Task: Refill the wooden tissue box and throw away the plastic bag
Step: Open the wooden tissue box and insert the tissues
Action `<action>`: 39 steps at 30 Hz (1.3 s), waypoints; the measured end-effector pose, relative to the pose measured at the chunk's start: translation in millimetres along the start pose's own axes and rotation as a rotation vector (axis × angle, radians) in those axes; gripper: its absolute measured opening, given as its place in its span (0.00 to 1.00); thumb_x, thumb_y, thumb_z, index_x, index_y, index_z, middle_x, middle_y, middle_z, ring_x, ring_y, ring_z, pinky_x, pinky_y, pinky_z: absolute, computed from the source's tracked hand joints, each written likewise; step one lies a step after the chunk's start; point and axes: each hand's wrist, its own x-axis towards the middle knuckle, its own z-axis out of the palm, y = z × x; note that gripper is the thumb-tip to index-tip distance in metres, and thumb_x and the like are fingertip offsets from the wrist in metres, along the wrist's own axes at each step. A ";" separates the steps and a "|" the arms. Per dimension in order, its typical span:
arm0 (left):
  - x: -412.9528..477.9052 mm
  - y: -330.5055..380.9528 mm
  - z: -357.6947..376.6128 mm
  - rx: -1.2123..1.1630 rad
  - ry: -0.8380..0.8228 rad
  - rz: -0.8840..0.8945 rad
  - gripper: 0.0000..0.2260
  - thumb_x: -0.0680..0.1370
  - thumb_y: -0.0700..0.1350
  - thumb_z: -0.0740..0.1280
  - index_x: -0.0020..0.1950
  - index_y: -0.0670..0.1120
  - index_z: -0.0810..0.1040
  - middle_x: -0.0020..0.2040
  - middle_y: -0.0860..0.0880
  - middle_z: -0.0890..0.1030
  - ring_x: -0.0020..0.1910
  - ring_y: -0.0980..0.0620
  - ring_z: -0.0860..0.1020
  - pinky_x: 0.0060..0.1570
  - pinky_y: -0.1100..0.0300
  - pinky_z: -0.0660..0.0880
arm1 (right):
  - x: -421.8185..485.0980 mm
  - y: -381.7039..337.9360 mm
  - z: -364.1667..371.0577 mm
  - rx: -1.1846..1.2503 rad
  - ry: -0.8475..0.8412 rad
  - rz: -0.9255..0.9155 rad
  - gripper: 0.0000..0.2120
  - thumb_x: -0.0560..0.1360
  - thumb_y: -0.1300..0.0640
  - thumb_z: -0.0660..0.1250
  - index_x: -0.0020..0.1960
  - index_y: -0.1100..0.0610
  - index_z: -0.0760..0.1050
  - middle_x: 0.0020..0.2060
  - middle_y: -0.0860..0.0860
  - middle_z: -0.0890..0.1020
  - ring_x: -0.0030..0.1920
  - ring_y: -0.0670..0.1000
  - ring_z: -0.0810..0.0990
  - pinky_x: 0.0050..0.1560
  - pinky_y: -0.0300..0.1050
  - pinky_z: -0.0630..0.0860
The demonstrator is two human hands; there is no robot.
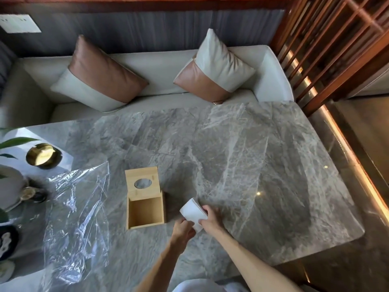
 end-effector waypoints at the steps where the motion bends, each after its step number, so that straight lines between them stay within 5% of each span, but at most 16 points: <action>1: 0.9 -0.1 0.3 0.033 -0.005 -0.005 0.08 0.74 0.31 0.58 0.50 0.33 0.74 0.32 0.45 0.76 0.30 0.53 0.72 0.31 0.63 0.68 | -0.5 -0.8 -1.6 -0.037 -0.010 -0.040 0.23 0.72 0.64 0.67 0.66 0.57 0.72 0.62 0.56 0.77 0.60 0.54 0.77 0.58 0.44 0.75; 3: 5.4 0.3 3.4 0.119 0.029 0.058 0.16 0.72 0.34 0.62 0.59 0.31 0.71 0.41 0.41 0.76 0.35 0.52 0.74 0.34 0.61 0.71 | -1.0 -3.0 -6.3 -0.191 0.053 -0.203 0.20 0.72 0.64 0.66 0.64 0.56 0.74 0.60 0.53 0.80 0.59 0.54 0.77 0.58 0.45 0.74; 5: 11.0 1.9 7.8 0.301 0.194 0.200 0.32 0.72 0.35 0.68 0.74 0.36 0.59 0.59 0.41 0.70 0.54 0.50 0.74 0.54 0.51 0.76 | 0.6 -3.2 -11.5 -0.386 0.208 -0.461 0.17 0.72 0.66 0.66 0.59 0.55 0.77 0.55 0.51 0.81 0.57 0.56 0.77 0.56 0.48 0.74; 6: 14.3 3.2 10.1 0.428 0.249 0.296 0.38 0.73 0.34 0.69 0.78 0.40 0.53 0.65 0.43 0.65 0.62 0.50 0.69 0.65 0.49 0.70 | 1.9 -2.3 -14.0 -0.432 0.266 -0.546 0.16 0.71 0.67 0.66 0.56 0.55 0.79 0.52 0.50 0.82 0.55 0.56 0.77 0.54 0.49 0.75; 10: 33.9 2.5 11.5 0.863 0.160 0.552 0.35 0.73 0.34 0.70 0.77 0.40 0.58 0.76 0.42 0.60 0.75 0.44 0.58 0.76 0.48 0.56 | 12.0 10.9 -17.6 -0.359 0.278 -0.550 0.14 0.72 0.70 0.65 0.54 0.58 0.80 0.52 0.53 0.80 0.57 0.55 0.75 0.56 0.47 0.74; 15: 44.9 -0.1 10.4 0.884 0.146 0.555 0.13 0.74 0.35 0.68 0.58 0.39 0.75 0.54 0.43 0.79 0.55 0.44 0.77 0.58 0.55 0.72 | 16.2 22.2 -14.9 0.092 0.195 -0.272 0.26 0.73 0.76 0.60 0.67 0.57 0.72 0.62 0.54 0.69 0.63 0.52 0.70 0.64 0.42 0.70; 18: 47.9 -4.8 10.3 0.826 0.160 0.544 0.15 0.72 0.32 0.68 0.58 0.40 0.73 0.53 0.45 0.78 0.54 0.45 0.77 0.53 0.60 0.70 | 19.0 21.4 -13.8 0.323 0.160 -0.173 0.34 0.74 0.76 0.58 0.76 0.54 0.62 0.67 0.49 0.65 0.65 0.47 0.67 0.67 0.40 0.66; 21: 46.2 -9.6 12.2 0.772 0.165 0.554 0.19 0.71 0.30 0.66 0.61 0.39 0.71 0.55 0.44 0.76 0.55 0.47 0.75 0.56 0.59 0.70 | 20.4 18.2 -5.3 0.387 0.091 -0.167 0.33 0.76 0.75 0.58 0.78 0.56 0.58 0.68 0.54 0.68 0.69 0.53 0.70 0.72 0.51 0.68; 24: 46.0 -13.5 13.1 0.725 0.200 0.580 0.18 0.74 0.30 0.63 0.63 0.38 0.71 0.56 0.44 0.76 0.55 0.48 0.75 0.58 0.55 0.73 | 20.7 19.4 -0.2 0.386 0.135 -0.154 0.32 0.76 0.76 0.58 0.76 0.56 0.62 0.66 0.51 0.70 0.67 0.49 0.70 0.72 0.45 0.67; 29: 43.3 -9.4 13.4 0.690 0.304 0.589 0.11 0.75 0.29 0.59 0.52 0.43 0.70 0.48 0.44 0.76 0.46 0.47 0.75 0.45 0.61 0.71 | 19.2 20.5 -0.5 0.402 0.203 -0.187 0.18 0.78 0.70 0.63 0.65 0.56 0.75 0.61 0.50 0.79 0.62 0.50 0.78 0.65 0.46 0.74; 35: 42.3 -9.6 7.6 0.659 0.282 0.594 0.25 0.69 0.26 0.59 0.66 0.40 0.69 0.59 0.46 0.75 0.57 0.50 0.74 0.60 0.58 0.72 | 19.0 19.6 3.9 0.404 0.112 -0.151 0.28 0.77 0.72 0.61 0.74 0.55 0.65 0.65 0.48 0.71 0.64 0.45 0.70 0.65 0.38 0.67; 39: 43.4 -9.8 7.2 0.690 0.249 0.648 0.25 0.70 0.26 0.59 0.66 0.39 0.69 0.59 0.48 0.73 0.58 0.53 0.72 0.60 0.63 0.67 | 18.7 20.6 5.0 0.435 0.136 -0.173 0.25 0.79 0.68 0.63 0.73 0.52 0.67 0.63 0.45 0.72 0.63 0.45 0.72 0.62 0.38 0.69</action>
